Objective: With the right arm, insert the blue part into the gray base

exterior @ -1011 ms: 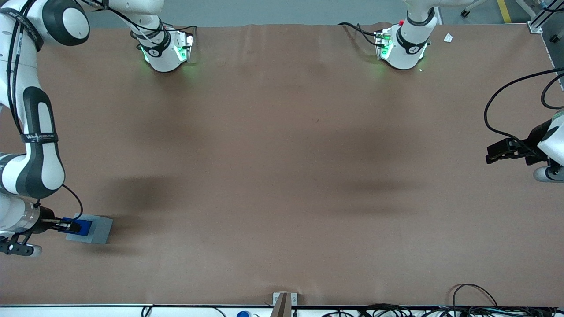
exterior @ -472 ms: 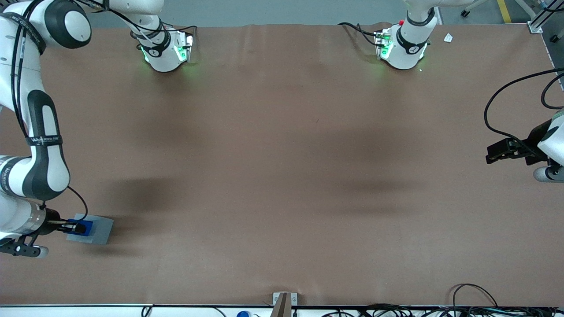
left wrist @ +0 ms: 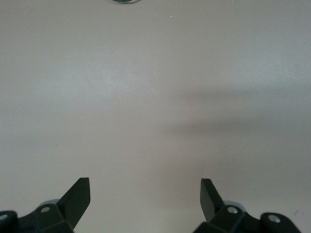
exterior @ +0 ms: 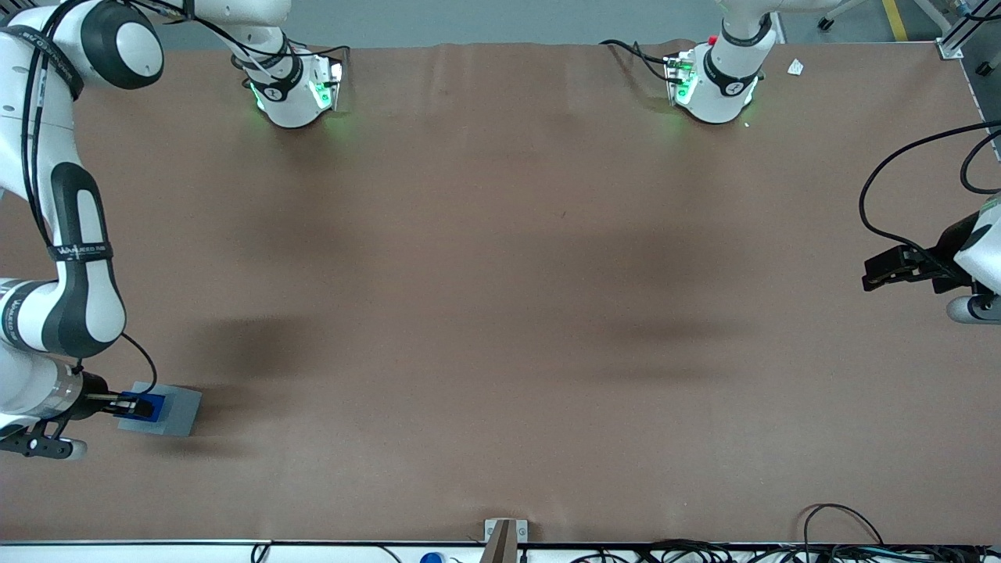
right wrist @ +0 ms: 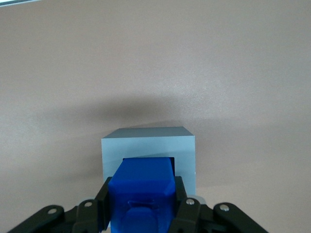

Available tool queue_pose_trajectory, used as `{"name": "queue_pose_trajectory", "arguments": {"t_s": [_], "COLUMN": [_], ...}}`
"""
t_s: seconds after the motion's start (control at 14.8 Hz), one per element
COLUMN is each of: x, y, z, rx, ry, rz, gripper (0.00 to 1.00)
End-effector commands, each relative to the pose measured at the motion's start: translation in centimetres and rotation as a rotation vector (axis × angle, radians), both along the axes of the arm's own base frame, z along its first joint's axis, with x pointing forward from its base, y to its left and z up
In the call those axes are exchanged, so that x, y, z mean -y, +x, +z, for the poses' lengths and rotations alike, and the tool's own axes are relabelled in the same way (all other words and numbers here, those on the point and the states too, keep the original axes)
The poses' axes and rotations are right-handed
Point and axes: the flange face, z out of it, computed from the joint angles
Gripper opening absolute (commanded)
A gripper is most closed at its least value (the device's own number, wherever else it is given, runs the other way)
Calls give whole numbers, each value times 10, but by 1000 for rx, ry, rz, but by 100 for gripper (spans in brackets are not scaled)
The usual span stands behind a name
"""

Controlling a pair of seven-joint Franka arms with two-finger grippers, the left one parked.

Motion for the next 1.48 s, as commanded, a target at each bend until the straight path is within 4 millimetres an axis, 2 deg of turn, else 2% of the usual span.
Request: {"name": "queue_pose_trajectory", "arguments": {"t_s": [0.0, 0.07, 0.34, 0.47, 0.67, 0.81, 1.01, 1.15, 1.42], "x": [4, 3, 6, -3, -20, -30, -39, -53, -91], "y": [3, 3, 1, 2, -8, -15, -41, -66, -129], "z": [-6, -6, -3, 12, 58, 99, 155, 193, 260], "rx": [12, 11, 8, 15, -37, -45, -109, -108, -80], "ry": [18, 19, 37, 47, 56, 53, 47, 55, 19], "rz": [-4, -2, -17, -15, 2, 14, 17, 15, 6], "gripper": [96, 100, 100, 100, 100, 100, 100, 100, 100]}}
